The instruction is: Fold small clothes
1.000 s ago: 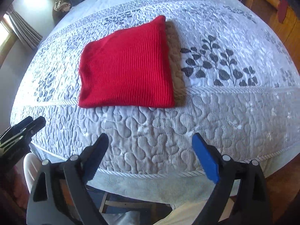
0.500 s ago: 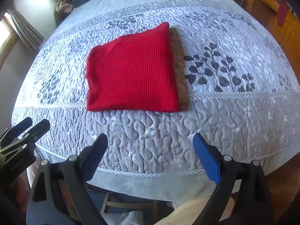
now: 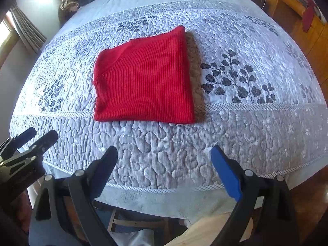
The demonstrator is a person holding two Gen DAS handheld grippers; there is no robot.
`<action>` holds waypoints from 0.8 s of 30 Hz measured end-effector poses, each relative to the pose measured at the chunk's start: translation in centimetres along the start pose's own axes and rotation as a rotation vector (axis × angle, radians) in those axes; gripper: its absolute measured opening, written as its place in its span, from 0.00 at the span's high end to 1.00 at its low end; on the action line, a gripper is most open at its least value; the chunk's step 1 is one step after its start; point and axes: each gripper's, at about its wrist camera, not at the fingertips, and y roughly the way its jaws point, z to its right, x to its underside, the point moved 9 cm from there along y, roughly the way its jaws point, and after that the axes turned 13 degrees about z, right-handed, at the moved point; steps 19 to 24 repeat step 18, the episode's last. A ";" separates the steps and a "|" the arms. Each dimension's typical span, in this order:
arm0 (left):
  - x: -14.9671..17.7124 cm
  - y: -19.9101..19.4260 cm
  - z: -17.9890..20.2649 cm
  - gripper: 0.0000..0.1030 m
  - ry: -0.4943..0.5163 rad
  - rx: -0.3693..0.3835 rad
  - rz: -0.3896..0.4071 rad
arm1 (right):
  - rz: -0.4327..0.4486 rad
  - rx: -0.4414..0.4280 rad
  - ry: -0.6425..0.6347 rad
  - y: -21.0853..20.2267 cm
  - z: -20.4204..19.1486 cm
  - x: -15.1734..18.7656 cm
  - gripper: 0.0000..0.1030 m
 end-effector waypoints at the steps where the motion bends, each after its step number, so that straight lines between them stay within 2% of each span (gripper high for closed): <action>1: 0.0 0.0 0.0 0.23 0.000 0.001 -0.001 | 0.002 0.002 -0.002 0.0 0.0 0.0 0.11; 24: -0.3 -0.3 0.1 0.21 0.004 0.001 0.009 | 0.000 -0.001 0.005 0.1 -0.3 0.0 0.11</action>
